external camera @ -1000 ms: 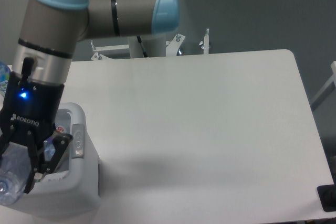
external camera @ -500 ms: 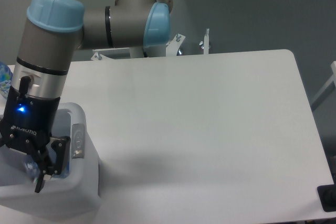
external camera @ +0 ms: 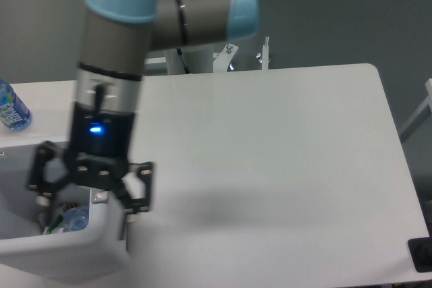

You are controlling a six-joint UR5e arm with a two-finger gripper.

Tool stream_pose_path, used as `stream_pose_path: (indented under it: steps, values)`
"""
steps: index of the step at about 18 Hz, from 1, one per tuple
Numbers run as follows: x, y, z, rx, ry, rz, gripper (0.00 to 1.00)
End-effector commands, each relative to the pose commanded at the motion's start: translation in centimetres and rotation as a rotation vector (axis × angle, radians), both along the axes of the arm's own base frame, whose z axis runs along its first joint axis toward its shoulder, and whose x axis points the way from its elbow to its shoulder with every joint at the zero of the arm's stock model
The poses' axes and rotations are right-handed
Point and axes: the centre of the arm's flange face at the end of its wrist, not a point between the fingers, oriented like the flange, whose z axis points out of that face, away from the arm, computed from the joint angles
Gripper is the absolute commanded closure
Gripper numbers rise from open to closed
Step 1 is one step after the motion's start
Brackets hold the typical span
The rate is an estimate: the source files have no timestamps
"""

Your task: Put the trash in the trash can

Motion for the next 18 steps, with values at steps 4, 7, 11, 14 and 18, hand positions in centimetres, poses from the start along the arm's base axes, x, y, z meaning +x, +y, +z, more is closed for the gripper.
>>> stream_pose_path:
  steps: [4, 7, 11, 14, 18]
  values:
    - [-3.7, -4.0, 0.6, -0.069, 0.125, 0.004, 0.00]
    - [-5.3, -6.9, 0.5, -0.217, 0.209, -0.015, 0.00]
    - [-6.9, -9.5, -0.1, -0.419, 0.280, -0.095, 0.00]
    - [-7.1, -11.7, 0.0, -0.560, 0.316, -0.186, 0.00]
    - [-7.5, -14.0, 0.4, -0.633, 0.334, -0.229, 0.00]
